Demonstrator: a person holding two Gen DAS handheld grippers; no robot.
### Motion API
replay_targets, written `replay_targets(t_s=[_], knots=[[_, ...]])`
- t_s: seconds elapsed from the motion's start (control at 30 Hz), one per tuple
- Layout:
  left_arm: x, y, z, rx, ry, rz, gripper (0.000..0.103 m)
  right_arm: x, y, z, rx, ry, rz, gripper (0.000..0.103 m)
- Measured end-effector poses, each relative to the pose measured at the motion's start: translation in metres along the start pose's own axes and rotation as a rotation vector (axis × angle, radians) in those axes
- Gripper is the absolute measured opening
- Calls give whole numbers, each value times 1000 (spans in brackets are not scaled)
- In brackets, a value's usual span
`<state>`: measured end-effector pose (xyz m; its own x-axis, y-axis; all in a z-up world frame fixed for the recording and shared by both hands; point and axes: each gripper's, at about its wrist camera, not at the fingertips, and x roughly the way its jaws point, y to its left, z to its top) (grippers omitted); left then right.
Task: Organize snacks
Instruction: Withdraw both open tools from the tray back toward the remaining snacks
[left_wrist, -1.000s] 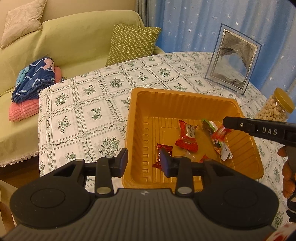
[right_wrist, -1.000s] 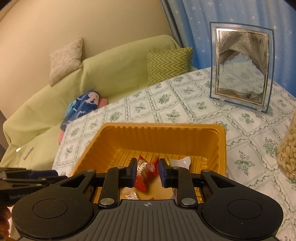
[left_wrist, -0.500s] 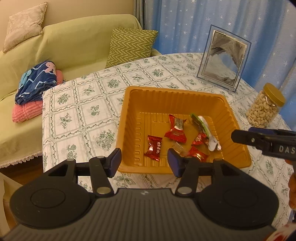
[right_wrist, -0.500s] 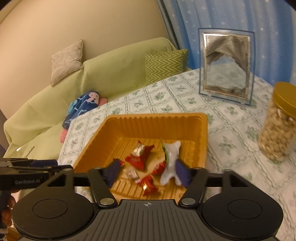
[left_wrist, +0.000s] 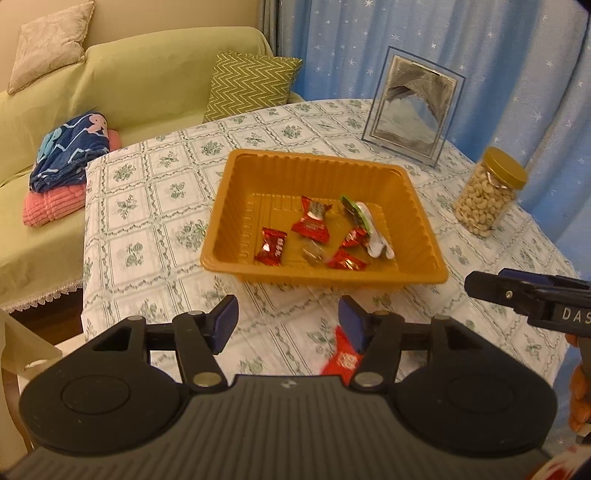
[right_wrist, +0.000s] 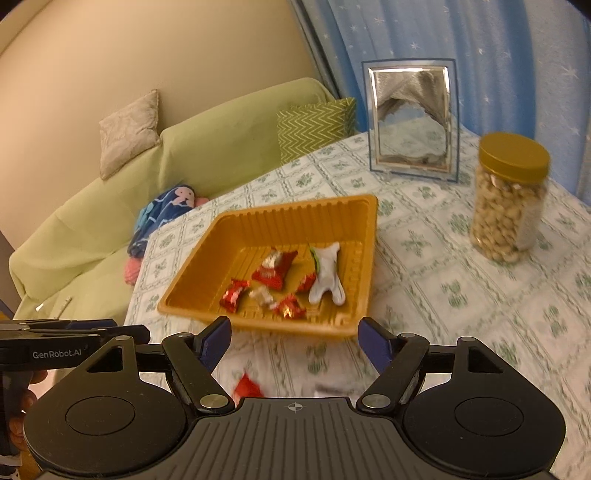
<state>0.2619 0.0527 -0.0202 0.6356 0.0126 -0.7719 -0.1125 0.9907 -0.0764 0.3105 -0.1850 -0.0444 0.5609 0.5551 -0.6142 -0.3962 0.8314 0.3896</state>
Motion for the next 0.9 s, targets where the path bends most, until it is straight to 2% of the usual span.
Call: replay_targets(t_s=[0.37,0.9], knots=[[-38,-30,-46,-1,16,-4,58,-53,-4,-46,-4,44,-27,76],[-80,-66,-112,-21,33,26,60,-107,-10,-101,-35,109,-32,76]])
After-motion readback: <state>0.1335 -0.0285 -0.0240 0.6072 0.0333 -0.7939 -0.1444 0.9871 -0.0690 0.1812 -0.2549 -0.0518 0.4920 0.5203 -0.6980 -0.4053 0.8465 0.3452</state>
